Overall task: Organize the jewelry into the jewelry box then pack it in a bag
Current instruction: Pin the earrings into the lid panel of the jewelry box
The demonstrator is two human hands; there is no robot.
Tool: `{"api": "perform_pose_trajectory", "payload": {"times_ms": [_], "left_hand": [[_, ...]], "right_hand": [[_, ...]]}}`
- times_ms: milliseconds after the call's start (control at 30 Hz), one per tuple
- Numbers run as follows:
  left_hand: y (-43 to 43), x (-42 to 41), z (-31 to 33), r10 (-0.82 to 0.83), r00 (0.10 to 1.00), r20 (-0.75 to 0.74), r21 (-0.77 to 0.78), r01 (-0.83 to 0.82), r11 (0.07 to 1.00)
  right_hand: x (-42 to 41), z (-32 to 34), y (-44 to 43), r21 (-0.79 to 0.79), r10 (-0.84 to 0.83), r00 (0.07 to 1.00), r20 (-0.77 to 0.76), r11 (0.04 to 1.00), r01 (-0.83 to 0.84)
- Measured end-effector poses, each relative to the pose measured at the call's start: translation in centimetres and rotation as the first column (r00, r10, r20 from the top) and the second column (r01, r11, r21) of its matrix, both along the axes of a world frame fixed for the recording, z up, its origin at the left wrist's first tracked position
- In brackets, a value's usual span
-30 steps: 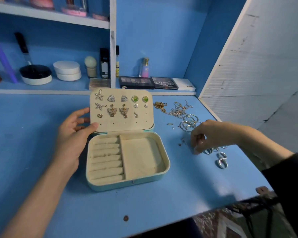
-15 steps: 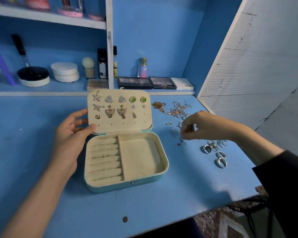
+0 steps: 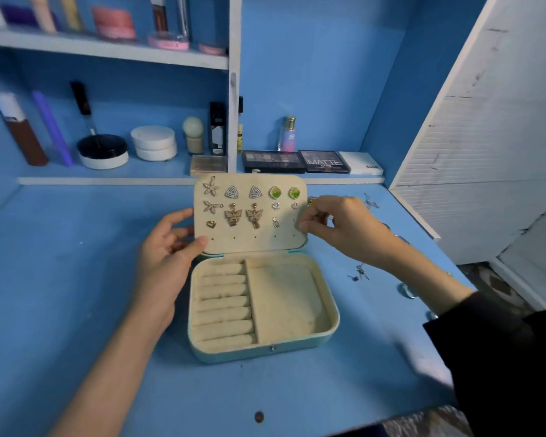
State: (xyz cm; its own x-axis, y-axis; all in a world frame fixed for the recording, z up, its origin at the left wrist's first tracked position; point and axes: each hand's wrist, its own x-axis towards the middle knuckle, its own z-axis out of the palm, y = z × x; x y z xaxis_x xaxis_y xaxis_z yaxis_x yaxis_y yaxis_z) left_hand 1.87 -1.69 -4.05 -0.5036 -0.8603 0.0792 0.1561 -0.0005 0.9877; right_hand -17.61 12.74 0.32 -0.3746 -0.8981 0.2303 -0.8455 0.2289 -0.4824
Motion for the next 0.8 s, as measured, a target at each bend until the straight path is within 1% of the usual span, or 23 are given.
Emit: {"api": "perform_pose_trajectory", "payload": {"times_ms": [267,433,667,800], "left_hand": [[0.0,0.0,0.1,0.005,1.0,0.013,-0.016,-0.005,1.0],[0.0,0.0,0.0,0.012,1.0,0.028,-0.007,-0.012,1.0],[-0.1,0.0,0.1,0.011,0.999,0.05,0.003,-0.011,1.0],[-0.2,0.0,0.0,0.013,0.998,0.056,0.014,-0.014,1.0]], "right_hand": [[0.2,-0.2,-1.1,-0.023,-0.097,0.995,-0.009,0.995,0.096],[0.5,-0.3,-1.6,-0.03,-0.169,0.984,-0.053,0.985,0.167],[-0.6,-0.1,-1.0,-0.058,-0.213,0.976,0.036,0.975,0.214],[-2.8,-0.3,0.1,-0.04,-0.265,0.964,0.031,0.963,0.266]]}}
